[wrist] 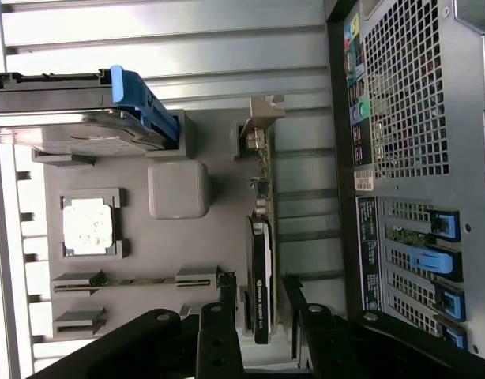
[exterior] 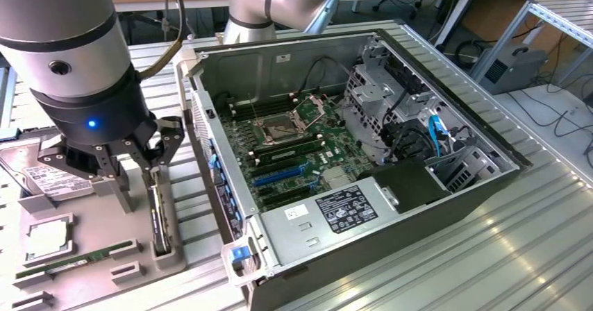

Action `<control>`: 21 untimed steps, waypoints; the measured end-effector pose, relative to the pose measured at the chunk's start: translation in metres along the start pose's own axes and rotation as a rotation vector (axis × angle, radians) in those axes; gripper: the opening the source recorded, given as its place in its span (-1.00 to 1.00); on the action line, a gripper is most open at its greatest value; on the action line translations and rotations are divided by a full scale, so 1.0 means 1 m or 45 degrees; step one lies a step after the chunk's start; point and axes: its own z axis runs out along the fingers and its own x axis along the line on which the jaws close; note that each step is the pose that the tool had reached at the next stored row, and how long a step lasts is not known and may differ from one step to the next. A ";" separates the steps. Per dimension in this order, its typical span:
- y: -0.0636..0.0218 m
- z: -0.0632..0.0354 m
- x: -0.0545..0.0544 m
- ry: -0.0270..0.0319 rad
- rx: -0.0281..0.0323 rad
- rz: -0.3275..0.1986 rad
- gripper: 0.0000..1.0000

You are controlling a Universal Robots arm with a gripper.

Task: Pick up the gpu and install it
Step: 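Pick up the gpu and move the gpu toward the slot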

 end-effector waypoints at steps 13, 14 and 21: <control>-0.0054 0.0187 0.000 0.0010 0.0003 0.000 -0.13; -0.0062 0.0186 -0.001 0.0014 0.0004 0.000 -0.13; -0.0086 0.0227 -0.007 0.0036 0.0003 0.001 -0.13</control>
